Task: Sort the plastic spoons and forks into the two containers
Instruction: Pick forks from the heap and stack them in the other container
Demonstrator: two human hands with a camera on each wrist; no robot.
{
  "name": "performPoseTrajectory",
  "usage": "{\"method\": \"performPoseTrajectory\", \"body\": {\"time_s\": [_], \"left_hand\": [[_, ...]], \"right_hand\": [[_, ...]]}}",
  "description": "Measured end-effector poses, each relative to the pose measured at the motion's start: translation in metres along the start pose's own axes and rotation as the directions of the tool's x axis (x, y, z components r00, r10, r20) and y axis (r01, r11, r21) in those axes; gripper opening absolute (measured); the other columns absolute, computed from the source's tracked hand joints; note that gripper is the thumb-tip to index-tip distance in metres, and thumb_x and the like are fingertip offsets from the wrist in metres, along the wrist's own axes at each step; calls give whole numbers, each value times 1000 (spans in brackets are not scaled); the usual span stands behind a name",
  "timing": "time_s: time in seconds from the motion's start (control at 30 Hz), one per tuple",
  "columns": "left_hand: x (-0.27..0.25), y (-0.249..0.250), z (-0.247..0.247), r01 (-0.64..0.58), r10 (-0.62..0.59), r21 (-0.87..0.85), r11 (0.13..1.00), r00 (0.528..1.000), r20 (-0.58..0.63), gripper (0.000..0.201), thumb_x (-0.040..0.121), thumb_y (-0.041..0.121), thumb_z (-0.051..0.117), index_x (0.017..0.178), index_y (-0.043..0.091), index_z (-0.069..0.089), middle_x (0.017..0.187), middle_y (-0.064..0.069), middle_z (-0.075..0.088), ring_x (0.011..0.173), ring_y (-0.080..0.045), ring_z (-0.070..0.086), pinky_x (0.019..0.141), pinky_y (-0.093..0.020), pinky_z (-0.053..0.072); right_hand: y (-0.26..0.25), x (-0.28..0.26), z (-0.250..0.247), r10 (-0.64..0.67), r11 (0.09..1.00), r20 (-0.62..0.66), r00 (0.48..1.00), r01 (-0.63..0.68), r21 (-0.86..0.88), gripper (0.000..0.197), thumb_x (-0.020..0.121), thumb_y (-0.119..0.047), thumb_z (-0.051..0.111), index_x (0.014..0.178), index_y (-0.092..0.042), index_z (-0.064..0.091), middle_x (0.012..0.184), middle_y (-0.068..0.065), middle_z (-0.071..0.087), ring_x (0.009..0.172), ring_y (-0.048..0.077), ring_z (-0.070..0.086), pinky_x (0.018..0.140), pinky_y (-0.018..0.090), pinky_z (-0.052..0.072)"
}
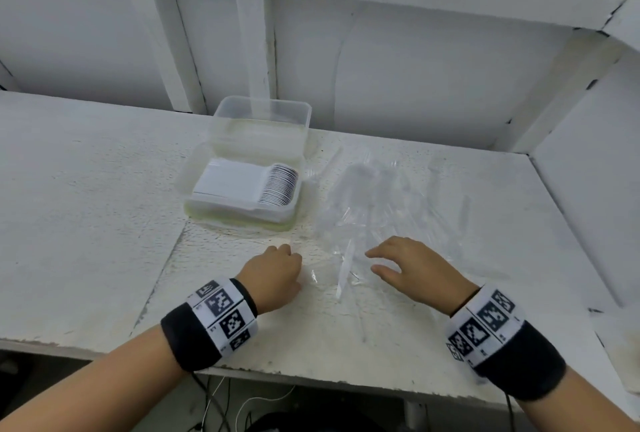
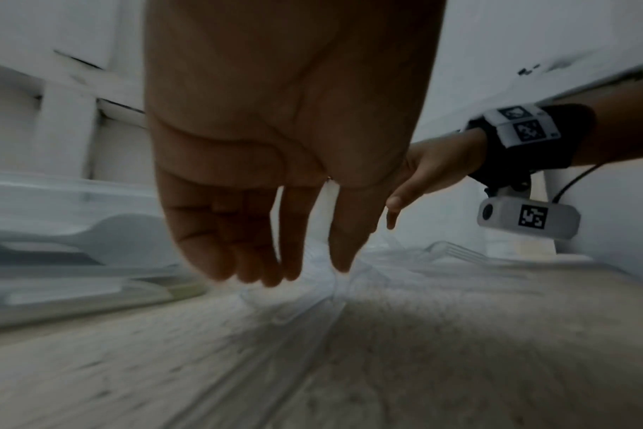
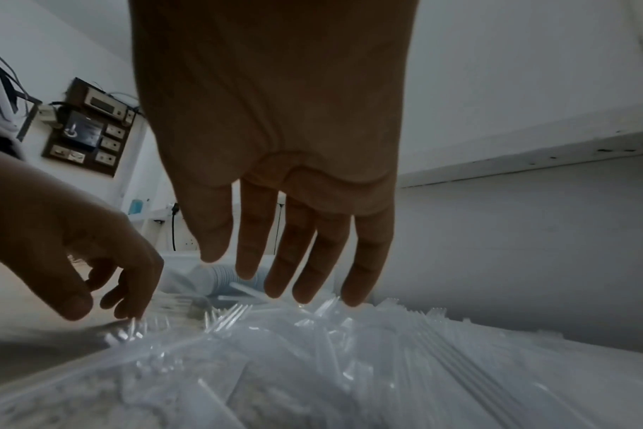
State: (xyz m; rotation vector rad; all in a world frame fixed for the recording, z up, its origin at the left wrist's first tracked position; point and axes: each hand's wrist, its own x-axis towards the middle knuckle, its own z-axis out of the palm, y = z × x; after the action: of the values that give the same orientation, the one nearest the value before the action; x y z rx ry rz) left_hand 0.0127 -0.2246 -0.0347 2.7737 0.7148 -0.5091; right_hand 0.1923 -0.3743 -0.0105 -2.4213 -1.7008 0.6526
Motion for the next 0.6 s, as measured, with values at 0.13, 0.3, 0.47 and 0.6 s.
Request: {"method": "performPoseTrajectory", "body": {"time_s": [0.13, 0.3, 0.47, 0.6], "left_hand": [[2, 4, -1, 39, -39, 18, 999, 998, 44, 18, 95, 16, 39, 105, 4, 49, 108, -11, 52, 85, -24, 47, 70, -29, 34], [-1, -5, -9, 53, -35, -174, 983, 994, 102, 15, 90, 12, 43, 76, 18, 39, 84, -1, 48, 76, -19, 42, 58, -24, 31], [-10, -13, -18, 122, -93, -295, 948, 990, 110, 6, 93, 15, 41, 96, 18, 45, 87, 3, 53, 79, -17, 48, 65, -25, 36], [-16, -22, -20, 142, -125, -258, 956, 989, 81, 29, 97, 17, 36, 116, 12, 57, 117, -2, 60, 105, -19, 54, 84, -26, 42]], "right_hand": [[-3, -9, 7, 4, 1000, -16, 1000, -3, 18, 32, 95, -36, 47, 124, -26, 57, 117, -4, 59, 106, 11, 54, 89, 23, 42], [-21, -2, 11, 20, 1000, 14, 1000, -20, -9, 28, 94, -41, 46, 107, -21, 62, 100, -3, 62, 80, 8, 51, 73, 23, 43], [-45, 12, 18, 115, 986, 107, 988, -100, -134, 42, 88, -55, 50, 99, -15, 54, 84, 1, 54, 77, 16, 52, 63, 27, 42], [-46, 19, 25, 155, 985, 128, 980, -143, -100, 19, 93, -30, 48, 85, -12, 49, 79, 1, 48, 72, 18, 48, 58, 25, 36]]}}
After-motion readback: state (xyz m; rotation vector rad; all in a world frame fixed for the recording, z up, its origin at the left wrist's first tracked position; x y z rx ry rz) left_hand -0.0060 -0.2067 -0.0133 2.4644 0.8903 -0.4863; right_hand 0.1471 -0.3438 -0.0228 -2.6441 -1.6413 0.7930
